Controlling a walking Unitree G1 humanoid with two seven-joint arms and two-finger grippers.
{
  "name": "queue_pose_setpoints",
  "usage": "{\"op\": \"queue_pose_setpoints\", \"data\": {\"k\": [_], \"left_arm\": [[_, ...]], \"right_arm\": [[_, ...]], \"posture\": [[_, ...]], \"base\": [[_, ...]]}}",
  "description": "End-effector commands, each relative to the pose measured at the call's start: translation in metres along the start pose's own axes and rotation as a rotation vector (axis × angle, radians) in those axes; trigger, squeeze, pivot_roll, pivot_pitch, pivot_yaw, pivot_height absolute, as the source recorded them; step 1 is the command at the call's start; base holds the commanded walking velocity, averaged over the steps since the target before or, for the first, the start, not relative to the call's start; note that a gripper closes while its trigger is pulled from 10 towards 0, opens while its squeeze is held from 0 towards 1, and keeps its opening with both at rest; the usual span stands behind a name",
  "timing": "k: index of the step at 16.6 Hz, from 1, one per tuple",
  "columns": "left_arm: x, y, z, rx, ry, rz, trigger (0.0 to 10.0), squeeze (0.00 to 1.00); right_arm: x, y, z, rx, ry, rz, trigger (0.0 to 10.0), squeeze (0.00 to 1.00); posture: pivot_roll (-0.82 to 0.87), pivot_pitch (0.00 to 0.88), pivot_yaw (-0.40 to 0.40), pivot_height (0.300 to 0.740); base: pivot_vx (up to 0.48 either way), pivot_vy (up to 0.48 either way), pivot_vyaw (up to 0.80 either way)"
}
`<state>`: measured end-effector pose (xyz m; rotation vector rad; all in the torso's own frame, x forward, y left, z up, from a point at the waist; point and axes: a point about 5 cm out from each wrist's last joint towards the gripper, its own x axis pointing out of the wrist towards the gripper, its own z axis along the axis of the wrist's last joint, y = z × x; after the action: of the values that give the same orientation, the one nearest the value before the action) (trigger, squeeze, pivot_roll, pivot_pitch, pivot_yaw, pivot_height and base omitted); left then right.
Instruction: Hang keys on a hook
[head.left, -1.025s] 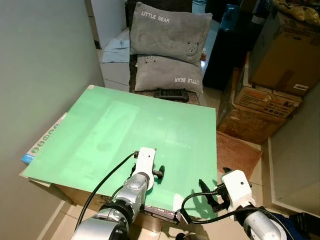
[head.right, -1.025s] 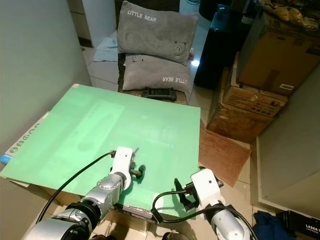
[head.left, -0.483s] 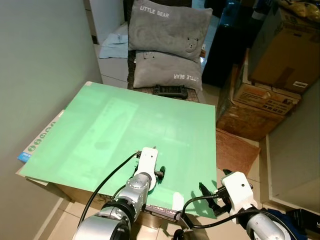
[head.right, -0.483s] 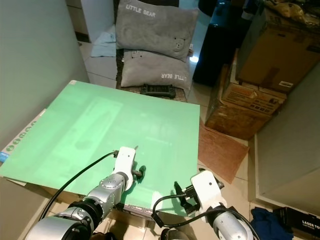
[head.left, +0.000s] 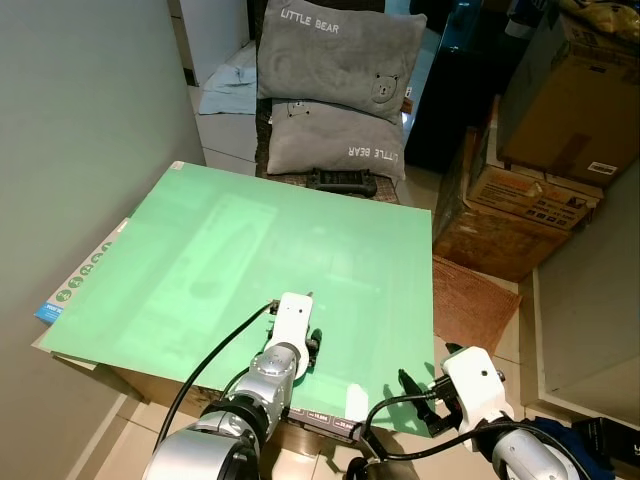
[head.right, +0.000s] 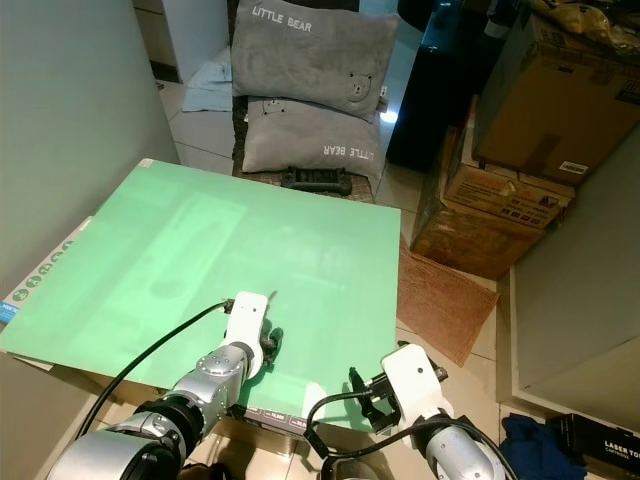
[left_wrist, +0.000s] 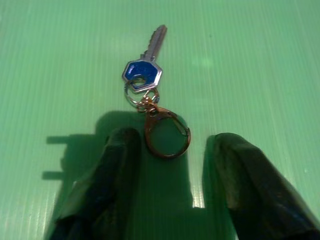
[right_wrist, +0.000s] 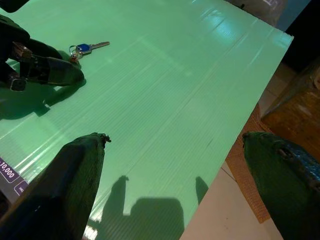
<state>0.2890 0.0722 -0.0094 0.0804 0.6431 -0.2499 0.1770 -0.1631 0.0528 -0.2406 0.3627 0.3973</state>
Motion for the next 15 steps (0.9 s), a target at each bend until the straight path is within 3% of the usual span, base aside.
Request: {"op": "queue_pose_setpoints", "data": {"k": [1, 7, 12, 13, 15], "left_arm": [[0.000, -0.008, -0.003, 0.022, 0.021, -0.028, 0.0, 0.00], [-0.001, -0.018, -0.006, 0.054, 0.009, -0.079, 0.0, 0.00], [-0.003, 0.006, -0.004, -0.012, -0.060, -0.032, 0.0, 0.00], [-0.005, 0.023, 0.004, -0.038, -0.139, -0.005, 0.0, 0.00], [-0.006, 0.032, 0.012, -0.044, -0.190, 0.007, 0.0, 0.00]], "right_arm": [[-0.003, -0.001, -0.004, -0.011, 0.015, 0.006, 10.0, 0.00], [-0.009, -0.002, -0.003, -0.017, 0.021, 0.009, 10.0, 0.00], [-0.003, -0.002, 0.005, -0.019, 0.001, 0.017, 10.0, 0.00], [0.001, -0.001, 0.010, -0.018, -0.011, 0.019, 10.0, 0.00], [0.003, -0.001, 0.012, -0.017, -0.017, 0.023, 10.0, 0.00]], "posture": [[-0.28, 0.142, -0.050, 0.740], [-0.28, 0.151, -0.070, 0.740], [-0.25, 0.143, -0.071, 0.740], [-0.24, 0.141, -0.071, 0.740], [-0.23, 0.139, -0.073, 0.740]], "base": [[0.000, 0.000, 0.00], [0.000, 0.000, 0.00], [0.000, 0.000, 0.00], [0.000, 0.000, 0.00], [0.000, 0.000, 0.00]]}}
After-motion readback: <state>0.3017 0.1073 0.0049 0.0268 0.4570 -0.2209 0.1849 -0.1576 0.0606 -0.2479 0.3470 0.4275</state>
